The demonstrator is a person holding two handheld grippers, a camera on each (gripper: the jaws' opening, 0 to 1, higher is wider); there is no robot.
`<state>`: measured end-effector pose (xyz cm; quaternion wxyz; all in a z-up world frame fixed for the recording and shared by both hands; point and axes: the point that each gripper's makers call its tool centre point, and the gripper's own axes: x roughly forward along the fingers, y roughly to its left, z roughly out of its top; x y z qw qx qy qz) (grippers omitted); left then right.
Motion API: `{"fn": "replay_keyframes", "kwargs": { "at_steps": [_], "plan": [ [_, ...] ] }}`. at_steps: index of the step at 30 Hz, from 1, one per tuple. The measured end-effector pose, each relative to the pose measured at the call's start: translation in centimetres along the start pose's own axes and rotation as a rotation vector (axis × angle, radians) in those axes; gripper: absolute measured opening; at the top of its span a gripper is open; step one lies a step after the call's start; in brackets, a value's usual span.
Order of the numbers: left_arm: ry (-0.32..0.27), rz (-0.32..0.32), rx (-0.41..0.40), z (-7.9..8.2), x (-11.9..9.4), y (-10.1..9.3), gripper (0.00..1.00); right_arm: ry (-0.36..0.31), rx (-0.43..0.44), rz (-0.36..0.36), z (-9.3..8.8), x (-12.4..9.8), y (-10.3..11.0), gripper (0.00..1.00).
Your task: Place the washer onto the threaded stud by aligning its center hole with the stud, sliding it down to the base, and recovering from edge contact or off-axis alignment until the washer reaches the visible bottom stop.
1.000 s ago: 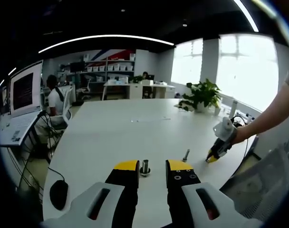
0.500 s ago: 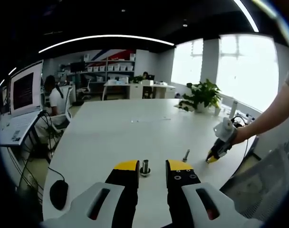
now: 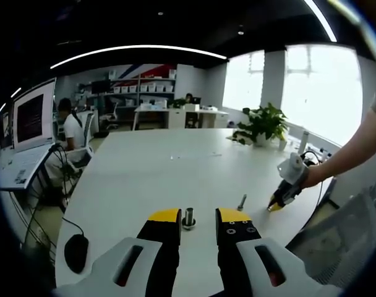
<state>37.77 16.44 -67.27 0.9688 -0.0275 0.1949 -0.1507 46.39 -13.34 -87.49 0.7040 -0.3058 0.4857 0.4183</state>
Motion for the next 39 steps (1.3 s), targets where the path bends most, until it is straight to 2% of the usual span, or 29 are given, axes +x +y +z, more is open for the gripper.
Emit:
{"fn": "replay_keyframes", "kwargs": {
  "at_steps": [20, 25, 39],
  "plan": [
    [-0.005, 0.000, -0.002, 0.1, -0.1, 0.1, 0.20, -0.095, -0.017, -0.004, 5.9, -1.5, 0.1, 0.14],
    [-0.008, 0.001, -0.003, 0.1, -0.1, 0.1, 0.20, -0.132, 0.014, 0.003, 7.7, -2.0, 0.1, 0.14],
    [-0.009, -0.005, -0.005, 0.1, -0.1, 0.0, 0.20, -0.151, -0.032, -0.004, 9.9, -2.4, 0.3, 0.14]
  ]
}}
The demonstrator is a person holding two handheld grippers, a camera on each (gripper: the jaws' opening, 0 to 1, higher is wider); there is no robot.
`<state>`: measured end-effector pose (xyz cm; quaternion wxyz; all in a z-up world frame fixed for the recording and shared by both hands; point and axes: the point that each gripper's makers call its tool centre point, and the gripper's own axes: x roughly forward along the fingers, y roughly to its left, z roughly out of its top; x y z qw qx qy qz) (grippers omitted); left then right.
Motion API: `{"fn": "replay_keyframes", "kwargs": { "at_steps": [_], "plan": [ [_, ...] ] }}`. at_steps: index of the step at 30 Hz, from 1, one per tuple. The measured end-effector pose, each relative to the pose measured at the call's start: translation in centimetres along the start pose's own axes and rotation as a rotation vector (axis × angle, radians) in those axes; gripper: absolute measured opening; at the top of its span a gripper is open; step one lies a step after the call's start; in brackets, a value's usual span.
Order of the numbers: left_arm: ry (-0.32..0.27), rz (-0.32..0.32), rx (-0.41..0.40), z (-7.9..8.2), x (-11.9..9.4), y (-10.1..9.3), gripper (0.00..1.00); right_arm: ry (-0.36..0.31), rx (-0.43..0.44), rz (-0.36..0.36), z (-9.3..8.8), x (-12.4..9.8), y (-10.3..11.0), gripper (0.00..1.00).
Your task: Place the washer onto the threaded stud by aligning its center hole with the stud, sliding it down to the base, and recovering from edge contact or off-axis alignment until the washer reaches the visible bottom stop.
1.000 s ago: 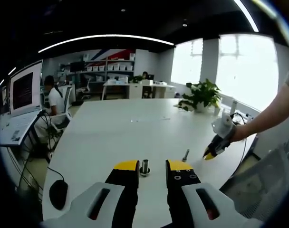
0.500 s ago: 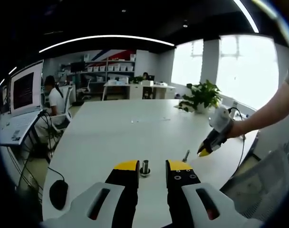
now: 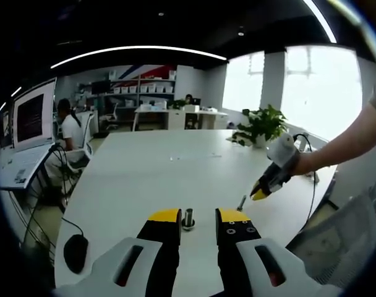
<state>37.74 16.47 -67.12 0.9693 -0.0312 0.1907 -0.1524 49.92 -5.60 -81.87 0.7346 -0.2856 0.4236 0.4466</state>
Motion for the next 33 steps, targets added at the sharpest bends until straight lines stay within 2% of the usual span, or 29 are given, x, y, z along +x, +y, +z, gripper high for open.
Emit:
{"fn": "replay_keyframes", "kwargs": {
  "at_steps": [9, 19, 33],
  "plan": [
    [0.001, -0.006, 0.001, 0.0, 0.0, -0.1, 0.20, -0.024, -0.025, -0.006, 1.5, -0.4, 0.2, 0.14],
    [0.001, -0.004, -0.003, 0.0, 0.0, 0.0, 0.20, -0.021, -0.042, -0.002, 2.4, 0.0, 0.5, 0.14],
    [-0.005, -0.003, -0.006, 0.1, -0.1, -0.1, 0.20, 0.017, -0.051, 0.005, 2.1, 0.7, 0.2, 0.14]
  ]
}}
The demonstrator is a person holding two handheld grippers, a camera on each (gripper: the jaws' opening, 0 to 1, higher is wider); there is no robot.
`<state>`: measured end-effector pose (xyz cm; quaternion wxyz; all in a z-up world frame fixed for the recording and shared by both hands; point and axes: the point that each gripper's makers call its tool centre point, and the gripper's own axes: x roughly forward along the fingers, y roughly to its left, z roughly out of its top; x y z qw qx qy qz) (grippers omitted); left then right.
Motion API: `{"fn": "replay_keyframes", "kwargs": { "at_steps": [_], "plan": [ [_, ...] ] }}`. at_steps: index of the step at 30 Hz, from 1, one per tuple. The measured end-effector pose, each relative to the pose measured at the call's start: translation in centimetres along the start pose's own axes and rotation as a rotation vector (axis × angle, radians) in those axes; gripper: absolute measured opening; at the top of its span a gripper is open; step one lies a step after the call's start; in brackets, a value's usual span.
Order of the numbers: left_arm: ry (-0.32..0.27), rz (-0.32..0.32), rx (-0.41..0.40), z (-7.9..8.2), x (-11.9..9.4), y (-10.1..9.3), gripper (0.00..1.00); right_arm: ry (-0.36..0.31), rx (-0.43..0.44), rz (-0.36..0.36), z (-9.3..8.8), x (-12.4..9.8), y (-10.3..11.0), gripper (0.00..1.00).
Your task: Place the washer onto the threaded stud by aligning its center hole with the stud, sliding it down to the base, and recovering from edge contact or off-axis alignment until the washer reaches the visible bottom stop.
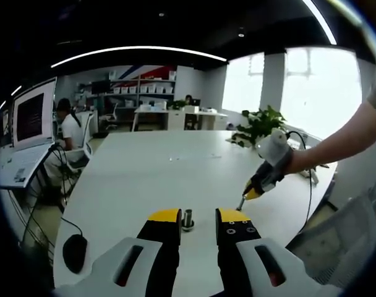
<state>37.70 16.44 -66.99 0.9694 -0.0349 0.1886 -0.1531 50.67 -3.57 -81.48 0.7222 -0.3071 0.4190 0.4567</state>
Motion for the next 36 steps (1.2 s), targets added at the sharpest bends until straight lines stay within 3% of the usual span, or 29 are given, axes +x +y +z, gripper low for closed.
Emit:
{"fn": "replay_keyframes", "kwargs": {
  "at_steps": [36],
  "plan": [
    [-0.010, -0.003, -0.004, 0.16, -0.04, 0.00, 0.20, 0.019, 0.034, 0.005, -0.81, 0.57, 0.23, 0.16]
  ]
}}
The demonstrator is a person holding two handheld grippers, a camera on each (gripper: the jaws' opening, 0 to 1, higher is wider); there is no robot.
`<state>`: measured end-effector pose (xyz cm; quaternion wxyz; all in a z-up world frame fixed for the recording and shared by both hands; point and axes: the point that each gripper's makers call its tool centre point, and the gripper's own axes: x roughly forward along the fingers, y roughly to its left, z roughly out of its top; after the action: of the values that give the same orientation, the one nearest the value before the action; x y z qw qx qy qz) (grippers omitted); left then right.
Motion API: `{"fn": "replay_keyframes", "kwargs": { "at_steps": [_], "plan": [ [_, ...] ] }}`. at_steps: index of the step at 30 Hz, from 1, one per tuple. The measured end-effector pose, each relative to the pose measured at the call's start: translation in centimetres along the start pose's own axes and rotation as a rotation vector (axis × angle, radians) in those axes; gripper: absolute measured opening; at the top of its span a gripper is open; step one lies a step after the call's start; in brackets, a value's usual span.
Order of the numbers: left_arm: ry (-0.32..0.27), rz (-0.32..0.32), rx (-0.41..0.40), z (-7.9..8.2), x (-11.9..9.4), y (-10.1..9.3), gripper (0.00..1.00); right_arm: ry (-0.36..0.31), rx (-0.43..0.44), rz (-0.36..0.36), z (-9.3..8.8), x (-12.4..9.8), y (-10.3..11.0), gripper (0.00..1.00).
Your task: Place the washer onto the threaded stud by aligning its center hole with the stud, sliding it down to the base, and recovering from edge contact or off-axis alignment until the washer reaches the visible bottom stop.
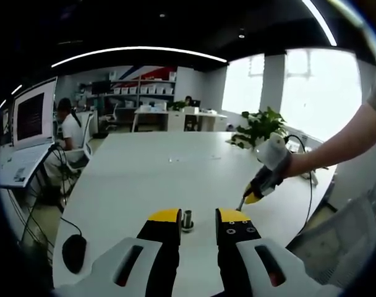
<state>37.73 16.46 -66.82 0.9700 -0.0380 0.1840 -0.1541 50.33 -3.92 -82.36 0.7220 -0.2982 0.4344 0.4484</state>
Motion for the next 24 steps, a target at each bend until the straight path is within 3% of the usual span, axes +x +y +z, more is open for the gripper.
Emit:
{"fn": "replay_keyframes", "kwargs": {
  "at_steps": [24],
  "plan": [
    [0.008, -0.025, -0.001, -0.1, 0.2, -0.6, 0.20, -0.016, 0.072, -0.007, -1.7, -0.9, 0.2, 0.17]
  ]
}}
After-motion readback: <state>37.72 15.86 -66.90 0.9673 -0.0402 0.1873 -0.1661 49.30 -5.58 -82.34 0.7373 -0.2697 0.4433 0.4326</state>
